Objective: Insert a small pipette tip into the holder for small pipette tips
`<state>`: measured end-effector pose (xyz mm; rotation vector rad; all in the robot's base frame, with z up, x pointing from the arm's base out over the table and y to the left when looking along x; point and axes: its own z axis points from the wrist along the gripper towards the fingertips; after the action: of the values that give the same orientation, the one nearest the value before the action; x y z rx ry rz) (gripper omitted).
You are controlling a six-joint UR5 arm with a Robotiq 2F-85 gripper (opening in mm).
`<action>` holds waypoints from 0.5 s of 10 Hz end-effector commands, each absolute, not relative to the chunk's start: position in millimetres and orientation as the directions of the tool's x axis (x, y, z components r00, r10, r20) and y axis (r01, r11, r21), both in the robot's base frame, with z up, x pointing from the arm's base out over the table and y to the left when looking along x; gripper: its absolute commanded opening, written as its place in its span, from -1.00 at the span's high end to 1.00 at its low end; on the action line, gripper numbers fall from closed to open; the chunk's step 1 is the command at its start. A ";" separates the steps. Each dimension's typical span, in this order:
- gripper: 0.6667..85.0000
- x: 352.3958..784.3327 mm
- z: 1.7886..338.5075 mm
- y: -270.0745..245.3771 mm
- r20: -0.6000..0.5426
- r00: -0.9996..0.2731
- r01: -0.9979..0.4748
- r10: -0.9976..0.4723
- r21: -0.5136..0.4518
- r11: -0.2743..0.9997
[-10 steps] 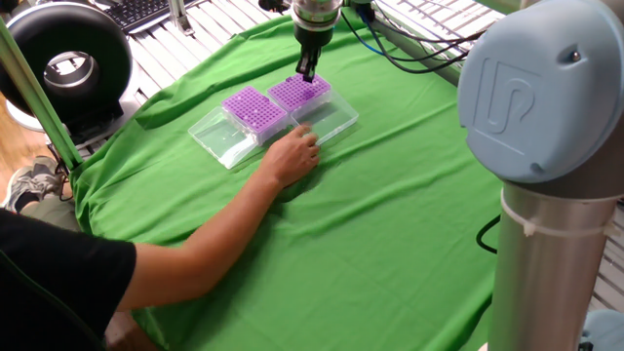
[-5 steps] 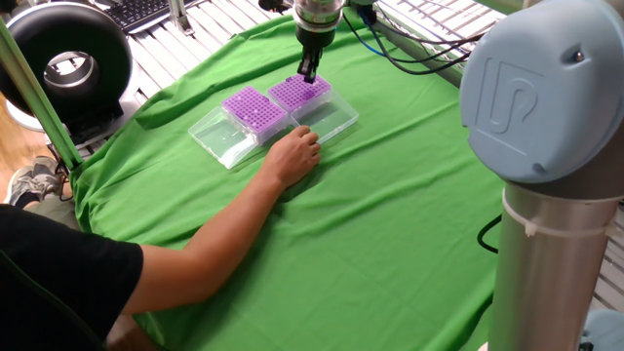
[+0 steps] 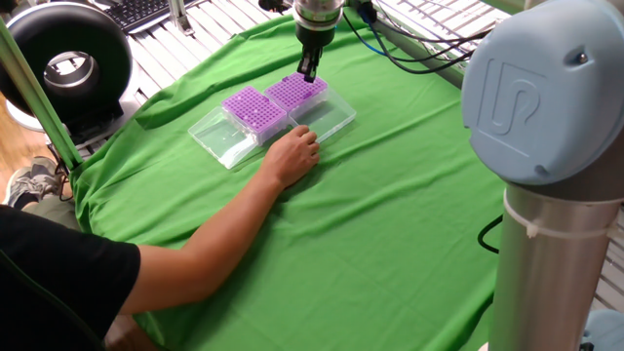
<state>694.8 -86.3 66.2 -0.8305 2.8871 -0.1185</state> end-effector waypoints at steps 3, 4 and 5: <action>0.99 701.9 68.7 -78.9 -0.123 -0.843 -0.514 -0.524 -0.103 0.851; 0.99 703.8 67.8 -77.8 -0.127 -0.842 -0.514 -0.524 -0.103 0.851; 0.99 704.2 67.2 -77.1 -0.127 -0.842 -0.515 -0.525 -0.102 0.851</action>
<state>700.8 -80.4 66.9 -0.8253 2.8818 -0.1121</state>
